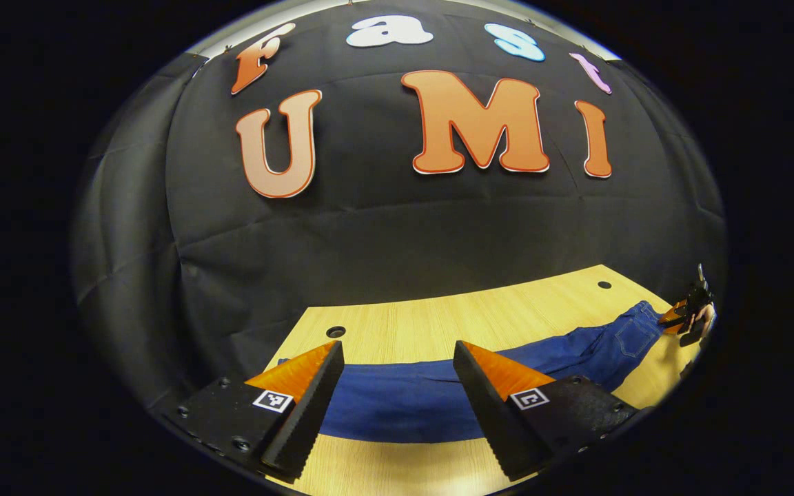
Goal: Grasp the waist and the cuffs of the jeans and fold them to make the two legs overlap; first hold the waist and fold one-third of the jeans toward the cuffs, then hold the cuffs and fold the remaining one-third in the same direction to finish folding.
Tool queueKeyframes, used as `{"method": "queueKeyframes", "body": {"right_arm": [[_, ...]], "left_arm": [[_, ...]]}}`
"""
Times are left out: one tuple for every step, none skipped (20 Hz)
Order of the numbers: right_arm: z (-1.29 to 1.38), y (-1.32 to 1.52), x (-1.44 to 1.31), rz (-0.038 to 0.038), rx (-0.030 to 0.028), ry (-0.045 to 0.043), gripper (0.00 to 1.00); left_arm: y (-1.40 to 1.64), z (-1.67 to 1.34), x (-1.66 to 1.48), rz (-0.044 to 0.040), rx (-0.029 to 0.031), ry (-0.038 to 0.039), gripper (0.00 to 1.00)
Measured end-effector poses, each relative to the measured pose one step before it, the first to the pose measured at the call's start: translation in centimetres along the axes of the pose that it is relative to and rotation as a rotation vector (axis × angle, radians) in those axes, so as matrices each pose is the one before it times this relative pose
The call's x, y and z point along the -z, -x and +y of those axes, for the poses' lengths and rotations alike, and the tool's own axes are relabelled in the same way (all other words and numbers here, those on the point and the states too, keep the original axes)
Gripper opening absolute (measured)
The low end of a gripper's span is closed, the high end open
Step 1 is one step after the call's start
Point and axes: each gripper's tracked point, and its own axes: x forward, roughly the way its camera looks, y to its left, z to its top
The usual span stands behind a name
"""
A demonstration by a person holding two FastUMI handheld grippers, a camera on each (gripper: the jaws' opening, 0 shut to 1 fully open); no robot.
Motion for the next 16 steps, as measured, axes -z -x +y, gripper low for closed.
{"method": "queueKeyframes", "body": {"right_arm": [[0.323,0.313,-0.251,-0.02345,0.00513,0.02958,0.19],[0.541,0.645,-0.152,-0.02129,-0.00767,0.04282,0.14],[0.921,1.066,-0.487,-0.02861,-0.01945,0.03695,0.14],[1.209,0.608,-0.533,-0.03146,-0.02409,0.02756,0.14],[1.317,0.985,-0.554,-0.01938,-0.01634,0.02136,0.14],[0.953,0.731,-0.411,-0.0159,0.0097,0.02157,0.14],[0.938,-0.124,-0.551,-0.01705,0.00613,0.01366,0.08],[1.236,1.095,-0.056,-0.00474,-0.01876,0.02095,0.01],[1.116,0.089,0.098,-0.01706,-0.00701,0.01236,0.02],[1.318,0.539,0.015,-0.01341,-0.01099,0.01638,0.01],[1.291,0.644,-0.148,-0.01273,-0.00675,0.01926,0.01],[1.303,0.705,-0.065,-0.01029,-0.01678,0.02079,0.01],[1.556,0.854,-0.084,-0.01156,-0.01005,0.0216,0.01],[1.87,0.669,-0.073,-0.00972,-0.01429,0.02843,0.01],[1.979,0.551,-0.089,-0.00689,-0.01367,0.03175,0.01],[2.063,0.412,0.018,-0.00881,-0.01361,0.03576,0.01]], "left_arm": [[-0.1,0.39,0.066,0.00377,-0.00352,-0.00139,0.98],[-0.052,0.395,-0.005,0.00223,-0.00194,-0.00636,0.98],[-0.076,0.42,-0.017,0.00261,-0.00202,-0.00672,0.98],[-0.028,0.464,-0.128,0.00048,0.00227,-0.00466,0.98],[-0.056,0.629,-0.199,-0.0023,0.00201,0.00089,0.98],[-0.109,0.587,-0.114,-0.00161,0.0032,0.00452,0.98],[-0.119,0.703,-0.168,-0.00191,0.00166,0.00538,0.98],[-0.153,0.724,-0.146,-0.00233,0.00237,0.006,0.98],[-0.119,0.635,-0.194,-0.00137,0.00539,0.0056,0.98],[-0.075,0.696,-0.168,-0.00132,0.0037,0.00152,0.99],[0.036,0.806,-0.26,-0.00485,0.00246,-0.00513,0.99],[0.062,1.04,-0.434,-0.00541,0.00061,-0.00801,0.98],[-0.105,1.081,-0.339,-0.00706,-0.00166,-0.00498,0.98],[-0.047,1.08,-0.354,-0.00681,-0.00032,0.0025,0.98],[-0.017,1.142,-0.162,-0.00705,-0.00159,0.00935,0.98],[-0.07,1.114,-0.281,-0.00502,0.00068,0.01483,0.98]]}}
